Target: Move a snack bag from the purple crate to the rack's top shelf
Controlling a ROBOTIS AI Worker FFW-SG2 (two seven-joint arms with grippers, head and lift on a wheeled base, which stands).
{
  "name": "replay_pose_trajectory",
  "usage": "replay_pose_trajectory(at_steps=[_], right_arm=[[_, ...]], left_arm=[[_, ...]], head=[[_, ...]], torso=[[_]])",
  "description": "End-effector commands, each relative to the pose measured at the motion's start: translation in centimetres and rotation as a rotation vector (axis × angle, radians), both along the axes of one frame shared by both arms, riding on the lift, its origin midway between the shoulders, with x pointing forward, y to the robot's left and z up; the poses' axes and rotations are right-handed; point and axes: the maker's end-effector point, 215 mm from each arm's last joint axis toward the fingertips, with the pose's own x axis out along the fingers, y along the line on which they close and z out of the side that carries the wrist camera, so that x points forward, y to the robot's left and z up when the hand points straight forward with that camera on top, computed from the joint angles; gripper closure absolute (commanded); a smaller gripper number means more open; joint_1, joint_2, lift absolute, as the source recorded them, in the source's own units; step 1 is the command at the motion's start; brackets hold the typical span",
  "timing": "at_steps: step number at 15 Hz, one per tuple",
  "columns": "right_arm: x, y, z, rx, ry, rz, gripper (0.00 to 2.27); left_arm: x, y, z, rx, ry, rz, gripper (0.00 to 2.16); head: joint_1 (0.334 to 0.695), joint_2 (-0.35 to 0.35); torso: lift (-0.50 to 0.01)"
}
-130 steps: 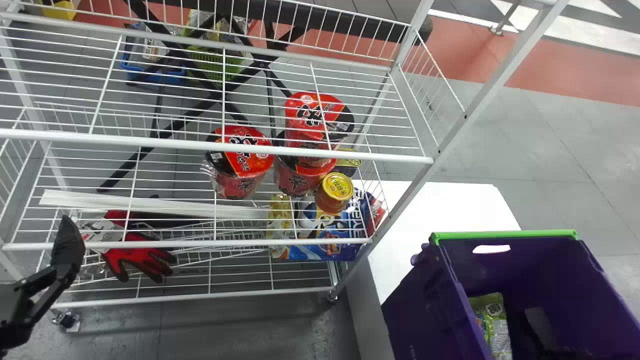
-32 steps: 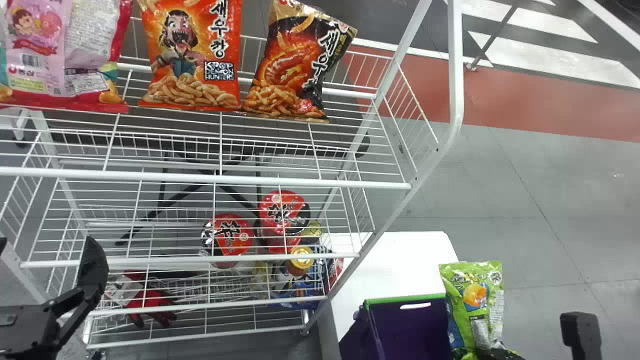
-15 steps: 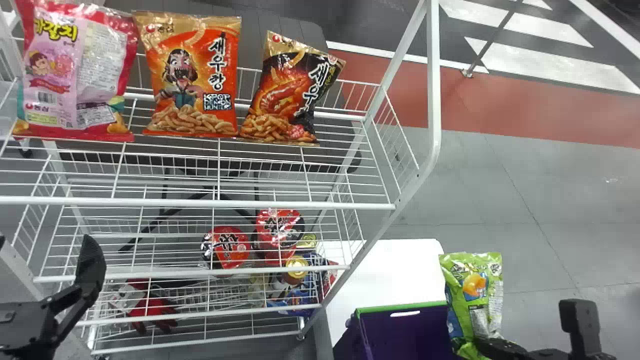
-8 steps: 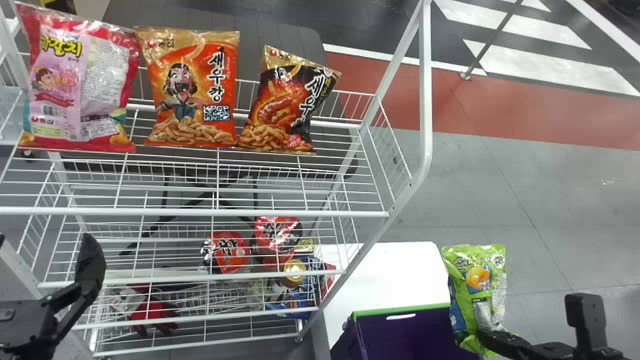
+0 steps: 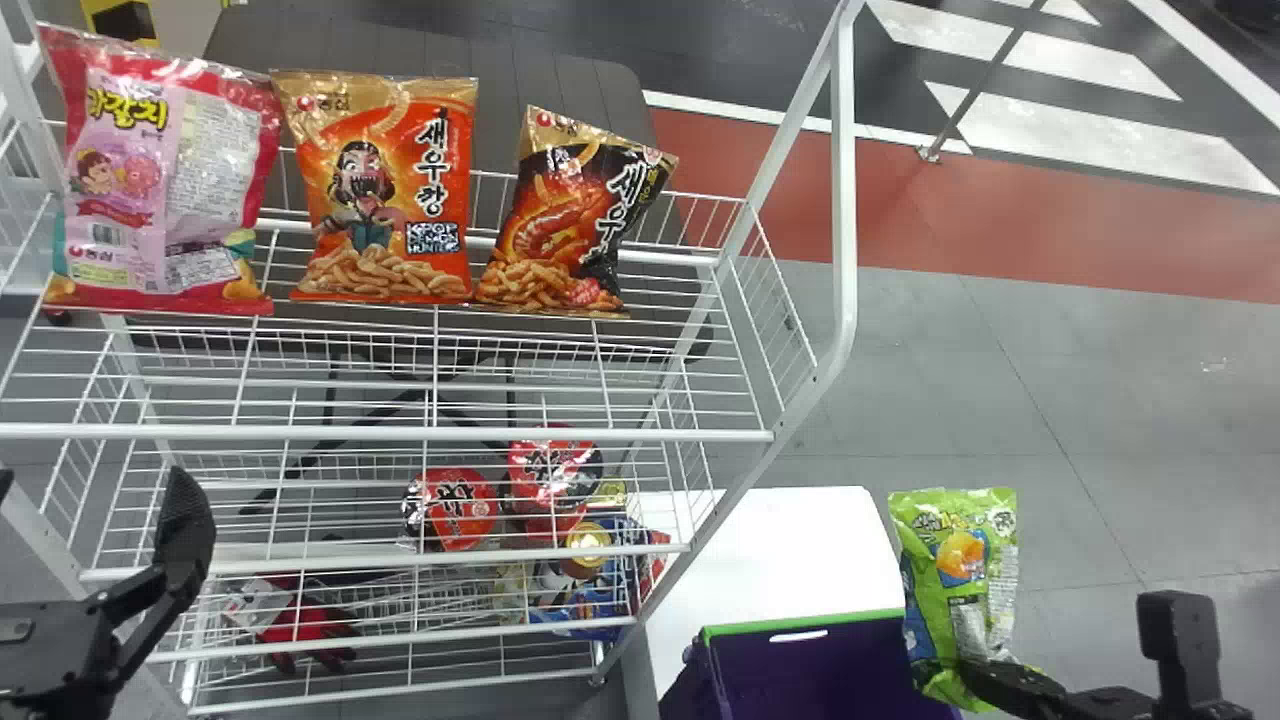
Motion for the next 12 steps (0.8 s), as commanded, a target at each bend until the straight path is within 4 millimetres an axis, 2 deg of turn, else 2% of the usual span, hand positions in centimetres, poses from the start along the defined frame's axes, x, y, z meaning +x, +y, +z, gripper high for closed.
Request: replay_pose_trajectory(at_steps=[1,3,5,8,12], right_arm=[[-0.2,-0.3,0.3,-0.005,-0.019,-0.011,1.93],[0.3,-0.1,2.0,-0.02,-0.085,0.02,1.93],[0.9,0.4,4.8,-0.032,-0.161,0.059,1.93],[1.9,0.0,10.6,-0.036,-0.254,0.044,1.93],[5.5,1.8,19.2,0.009,-0.392,0.015,1.93]], left_arm=[[0.0,0.1,-0.1,0.003,0.002,0.0,0.11],[0.0,0.2,-0.3,0.005,0.005,0.001,0.11],[0.0,0.2,-0.3,0.007,0.005,0.001,0.11],[0.2,0.3,-0.4,0.007,0.005,0.002,0.11],[0.3,0.3,-0.6,0.007,0.006,0.0,0.11]], head=[[0.695,-0.35],[0.695,-0.35],[0.695,-0.35],[0.695,-0.35],[0.695,-0.35]], torso=[[0.0],[0.0],[0.0],[0.0],[0.0]])
